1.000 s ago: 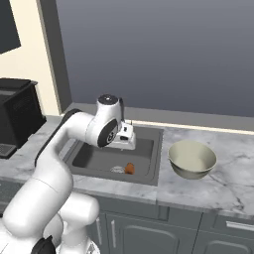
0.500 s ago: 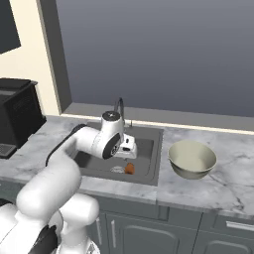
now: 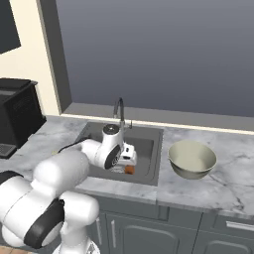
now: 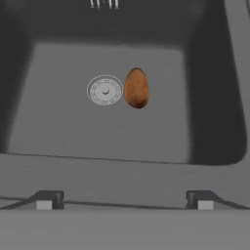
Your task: Pick the potato from the sink and place it in the bowl. Then pick the bowl and place it in the microwave. Then close the microwave door and press the start button.
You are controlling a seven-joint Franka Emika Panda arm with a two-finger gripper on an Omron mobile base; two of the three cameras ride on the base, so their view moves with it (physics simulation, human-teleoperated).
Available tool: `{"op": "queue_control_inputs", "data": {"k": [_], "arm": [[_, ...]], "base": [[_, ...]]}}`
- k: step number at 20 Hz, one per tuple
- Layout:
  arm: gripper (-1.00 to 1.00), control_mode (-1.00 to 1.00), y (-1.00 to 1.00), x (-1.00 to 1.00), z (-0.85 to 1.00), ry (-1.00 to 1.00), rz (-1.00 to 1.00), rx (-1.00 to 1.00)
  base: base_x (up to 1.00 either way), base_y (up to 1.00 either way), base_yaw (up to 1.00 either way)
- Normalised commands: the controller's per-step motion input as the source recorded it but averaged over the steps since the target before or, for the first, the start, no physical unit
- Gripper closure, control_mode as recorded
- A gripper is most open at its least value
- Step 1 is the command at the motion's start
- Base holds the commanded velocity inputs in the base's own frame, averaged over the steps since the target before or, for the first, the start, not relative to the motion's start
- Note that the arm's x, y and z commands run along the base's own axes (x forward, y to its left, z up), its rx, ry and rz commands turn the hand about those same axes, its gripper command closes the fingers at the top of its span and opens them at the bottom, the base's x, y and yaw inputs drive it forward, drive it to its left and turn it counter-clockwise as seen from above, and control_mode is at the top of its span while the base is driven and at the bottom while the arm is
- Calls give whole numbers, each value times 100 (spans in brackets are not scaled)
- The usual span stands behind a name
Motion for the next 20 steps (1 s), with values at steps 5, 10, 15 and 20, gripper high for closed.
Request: {"op": "queue_control_inputs", "data": {"k": [5,10,15,20], "arm": [[-100,-100,2,45,-31,0,0,-1],[-100,-100,0,31,-19,0,0,0],[-100,-100,0,38,-26,3,0,0],[-100,-100,0,42,-47,13,0,2]], "base": [[0,0,0],[0,0,0],[0,0,0],[0,0,0]]}}
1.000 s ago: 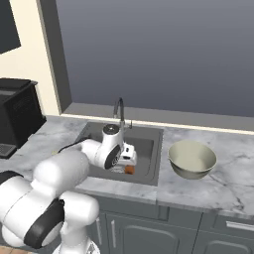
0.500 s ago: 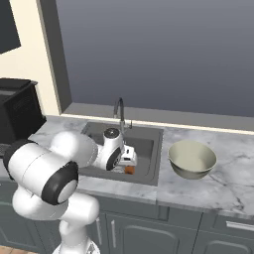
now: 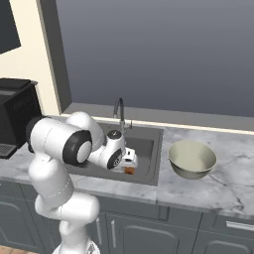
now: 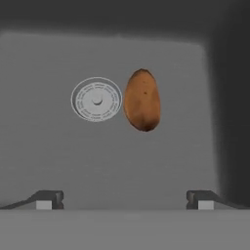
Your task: Pick the potato from the sink and place it in the bowl. Then pick the bowl and place it in the microwave. Then close the microwave door and press the start button.
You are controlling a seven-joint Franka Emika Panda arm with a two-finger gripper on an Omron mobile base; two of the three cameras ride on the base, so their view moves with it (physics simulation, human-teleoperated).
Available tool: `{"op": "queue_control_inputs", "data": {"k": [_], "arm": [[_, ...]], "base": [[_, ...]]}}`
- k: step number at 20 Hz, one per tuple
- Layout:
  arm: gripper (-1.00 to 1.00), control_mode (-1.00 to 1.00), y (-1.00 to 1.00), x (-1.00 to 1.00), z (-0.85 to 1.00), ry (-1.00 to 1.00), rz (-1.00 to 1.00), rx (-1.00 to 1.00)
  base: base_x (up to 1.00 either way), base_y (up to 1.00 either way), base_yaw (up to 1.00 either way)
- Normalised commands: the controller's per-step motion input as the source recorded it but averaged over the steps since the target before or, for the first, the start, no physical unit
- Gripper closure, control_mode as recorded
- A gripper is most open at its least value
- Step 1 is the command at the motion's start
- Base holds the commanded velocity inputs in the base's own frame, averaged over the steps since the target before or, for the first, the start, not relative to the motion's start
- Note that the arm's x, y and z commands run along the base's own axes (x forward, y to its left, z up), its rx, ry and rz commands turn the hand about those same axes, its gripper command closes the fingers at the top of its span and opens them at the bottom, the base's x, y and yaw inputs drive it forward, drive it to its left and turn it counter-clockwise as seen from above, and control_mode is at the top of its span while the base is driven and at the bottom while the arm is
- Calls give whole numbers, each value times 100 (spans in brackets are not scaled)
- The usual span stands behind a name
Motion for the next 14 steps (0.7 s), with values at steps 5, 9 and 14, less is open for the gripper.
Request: {"op": "queue_control_inputs", "data": {"k": [5,9,14], "arm": [[-100,-100,-12,44,-35,17,0,8],[-100,-100,-24,45,-13,7,0,8],[-100,-100,-13,47,-17,5,0,4]], "base": [[0,0,0],[0,0,0],[0,0,0]]}}
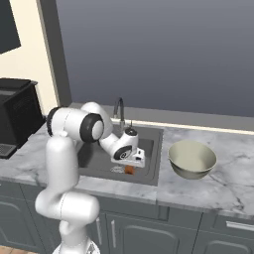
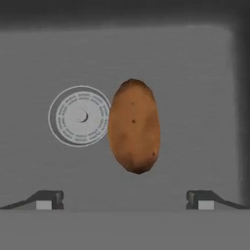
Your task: Pick the potato from the sink and place it in the bowl. Then pick the bowl and place it in the microwave. Then close the microwave door and press the start button.
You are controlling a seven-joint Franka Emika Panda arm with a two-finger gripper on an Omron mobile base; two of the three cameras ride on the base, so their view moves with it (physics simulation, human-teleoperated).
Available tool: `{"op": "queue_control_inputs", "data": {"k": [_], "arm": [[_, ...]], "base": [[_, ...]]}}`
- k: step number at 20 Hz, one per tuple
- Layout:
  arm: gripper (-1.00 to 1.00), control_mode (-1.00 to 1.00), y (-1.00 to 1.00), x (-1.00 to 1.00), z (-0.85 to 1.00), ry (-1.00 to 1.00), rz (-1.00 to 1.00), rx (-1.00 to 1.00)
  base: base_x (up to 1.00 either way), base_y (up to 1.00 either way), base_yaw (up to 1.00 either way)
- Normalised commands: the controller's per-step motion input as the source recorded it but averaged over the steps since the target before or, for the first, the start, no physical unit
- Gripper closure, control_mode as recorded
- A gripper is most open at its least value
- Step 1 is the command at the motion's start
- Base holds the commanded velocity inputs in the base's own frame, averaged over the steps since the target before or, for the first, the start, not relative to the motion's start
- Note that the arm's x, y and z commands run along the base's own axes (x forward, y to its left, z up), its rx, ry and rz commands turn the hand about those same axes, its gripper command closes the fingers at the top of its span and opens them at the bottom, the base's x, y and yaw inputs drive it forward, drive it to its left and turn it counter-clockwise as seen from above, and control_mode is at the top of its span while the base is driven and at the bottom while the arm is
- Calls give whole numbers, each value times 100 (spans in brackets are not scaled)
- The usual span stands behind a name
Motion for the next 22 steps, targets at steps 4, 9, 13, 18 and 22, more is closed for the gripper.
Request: {"op": "queue_control_inputs", "data": {"k": [4,9,13,18,22], "arm": [[-100,-100,0,42,-41,7,0,0],[-100,-100,0,33,-46,4,0,0],[-100,-100,0,38,-32,1,0,0],[-100,-100,2,17,-20,0,0,0],[100,-100,11,0,-13,0,0,0]], "base": [[0,0,0],[0,0,0],[0,0,0],[0,0,0],[0,0,0]]}}
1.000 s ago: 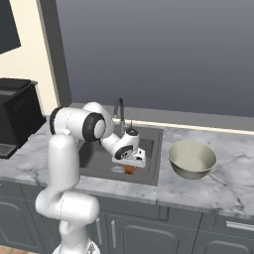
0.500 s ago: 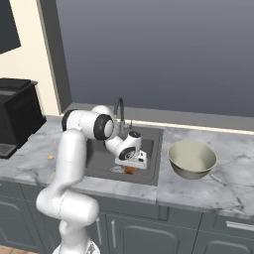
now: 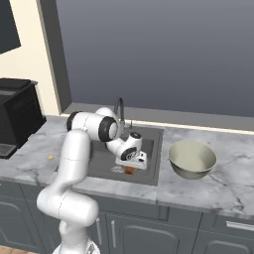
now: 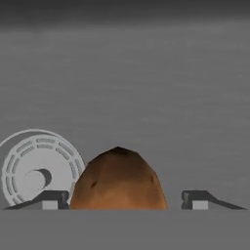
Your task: Pick the potato from the sink and place it in the bowl. Then pick the bowl and place it in the microwave. Then close the microwave door and press the start button.
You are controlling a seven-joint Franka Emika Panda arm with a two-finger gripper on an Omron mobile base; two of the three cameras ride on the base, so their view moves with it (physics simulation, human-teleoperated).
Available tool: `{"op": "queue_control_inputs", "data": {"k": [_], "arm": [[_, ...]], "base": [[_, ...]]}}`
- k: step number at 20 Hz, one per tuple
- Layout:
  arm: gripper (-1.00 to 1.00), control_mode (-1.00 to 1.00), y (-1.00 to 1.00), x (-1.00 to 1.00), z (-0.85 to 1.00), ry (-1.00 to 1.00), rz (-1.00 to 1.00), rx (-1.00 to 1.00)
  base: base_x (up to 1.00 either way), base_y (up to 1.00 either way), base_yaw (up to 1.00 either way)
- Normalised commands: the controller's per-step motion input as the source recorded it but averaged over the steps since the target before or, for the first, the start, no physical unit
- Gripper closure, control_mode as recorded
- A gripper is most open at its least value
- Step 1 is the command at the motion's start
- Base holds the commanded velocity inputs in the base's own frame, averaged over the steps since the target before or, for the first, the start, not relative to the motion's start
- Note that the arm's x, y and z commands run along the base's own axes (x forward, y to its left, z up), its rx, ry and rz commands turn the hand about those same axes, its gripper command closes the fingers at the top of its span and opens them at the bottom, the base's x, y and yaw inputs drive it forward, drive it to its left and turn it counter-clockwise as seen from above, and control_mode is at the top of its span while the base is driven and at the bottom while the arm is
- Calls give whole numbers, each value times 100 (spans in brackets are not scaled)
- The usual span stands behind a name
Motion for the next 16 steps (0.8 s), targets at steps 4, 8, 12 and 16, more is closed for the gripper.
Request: {"op": "queue_control_inputs", "data": {"k": [4,8,12,16], "arm": [[100,-100,16,-1,2,0,0,0],[100,-100,23,-3,30,0,0,0],[100,-100,3,-23,81,-7,0,0],[100,-100,0,-21,100,-15,0,0]], "base": [[0,0,0],[0,0,0],[0,0,0],[0,0,0]]}}
